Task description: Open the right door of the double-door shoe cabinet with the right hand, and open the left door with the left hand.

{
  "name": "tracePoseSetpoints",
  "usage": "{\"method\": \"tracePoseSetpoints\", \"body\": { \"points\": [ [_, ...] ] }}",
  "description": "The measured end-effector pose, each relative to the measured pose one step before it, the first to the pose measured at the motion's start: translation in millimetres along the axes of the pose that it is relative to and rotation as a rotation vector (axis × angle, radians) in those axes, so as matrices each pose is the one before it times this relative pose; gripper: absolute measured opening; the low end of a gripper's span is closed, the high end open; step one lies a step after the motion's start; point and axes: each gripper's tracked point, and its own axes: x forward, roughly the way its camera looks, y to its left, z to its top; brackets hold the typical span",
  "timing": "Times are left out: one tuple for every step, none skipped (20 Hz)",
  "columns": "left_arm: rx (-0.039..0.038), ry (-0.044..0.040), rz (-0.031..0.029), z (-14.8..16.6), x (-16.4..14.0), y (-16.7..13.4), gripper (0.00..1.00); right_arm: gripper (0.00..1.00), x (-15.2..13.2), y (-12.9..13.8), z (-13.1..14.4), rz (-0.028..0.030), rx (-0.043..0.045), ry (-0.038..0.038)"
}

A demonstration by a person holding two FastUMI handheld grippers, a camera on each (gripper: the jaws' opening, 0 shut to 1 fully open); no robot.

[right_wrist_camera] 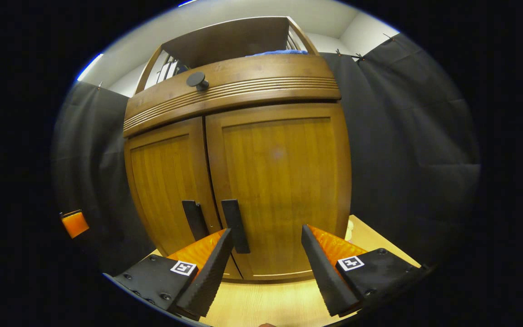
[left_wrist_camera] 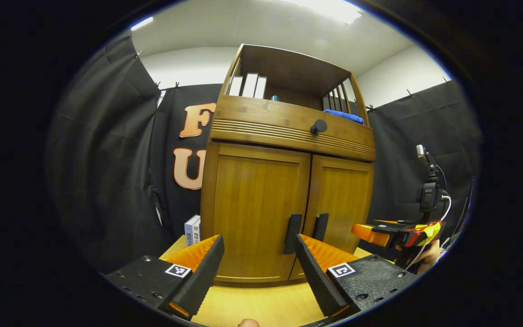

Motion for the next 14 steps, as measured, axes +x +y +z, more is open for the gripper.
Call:
{"method": "tracePoseSetpoints", "body": {
  "points": [
    [0.00062, 0.00489, 0.00776, -1.02, 1.25, 3.74, 0.94, 0.98, 7.96, 2.88, -3.62, 0.00247, -0.00024, 0.00960],
    [0.00146, 0.00486, 0.00682, -2.39, 1.25, 3.64, 0.94, 0.98, 9.07, 2.14, -4.13, -0.00129, -0.00435, 0.00758],
    [0.00256, 0.00379, 0.00686, -0.16, 1.03, 3.42, 0.92, 0.98, 9.14, 1.72, -3.07, -0.00197, -0.00648, 0.00601],
    [0.00277, 0.00381, 0.00661, -2.71, 1.73, 3.52, 0.94, 0.98, 9.51, 3.76, -3.83, -0.00041, -0.00477, 0.00694],
    [0.00126, 0.00404, 0.00567, -1.42, 0.59, 3.34, 0.94, 0.98, 7.39, 4.19, -4.84, 0.00563, -0.00165, 0.00869],
    [0.00012, 0.00270, 0.00338, -1.05, 1.36, 2.50, 0.94, 0.98, 7.17, 5.03, -2.76, 0.01159, 0.00149, 0.00783],
    [0.00160, 0.00246, 0.00399, -0.33, 0.98, 2.77, 0.94, 0.98, 8.40, 5.88, -3.90, 0.01360, 0.00041, 0.00654],
    [0.00157, 0.00200, 0.00581, -1.68, 2.13, 2.84, 0.94, 0.98, 5.22, 6.35, -2.50, 0.01108, -0.00345, 0.00395],
    [0.00036, 0.00078, 0.00636, -1.23, 3.01, 3.71, 0.94, 0.98, 6.56, 5.03, -2.64, 0.00573, -0.00691, 0.00206],
    [-0.00248, 0.00159, 0.00627, 0.48, 1.74, 3.92, 0.94, 0.98, 7.03, 4.39, -2.36, 0.00384, -0.00687, 0.00257],
    [-0.00379, 0.00206, 0.00367, -2.09, 3.23, 2.34, 0.92, 0.98, 5.98, 1.89, -1.49, -0.00033, -0.00237, 0.00225],
    [-0.00358, 0.00117, 0.00198, -1.37, 0.32, 2.49, 0.92, 0.98, 5.11, 1.14, -0.57, -0.00252, -0.00109, 0.00027],
    [-0.00272, 0.00124, 0.00357, -2.26, 0.42, 3.36, 0.92, 0.98, 4.89, -0.47, -0.92, -0.00358, 0.00012, -0.00059],
    [-0.00136, 0.00012, 0.00293, -1.22, 0.76, 3.05, 0.92, 0.98, 5.60, -1.00, 0.28, -0.00467, 0.00005, -0.00254]
  ]
}}
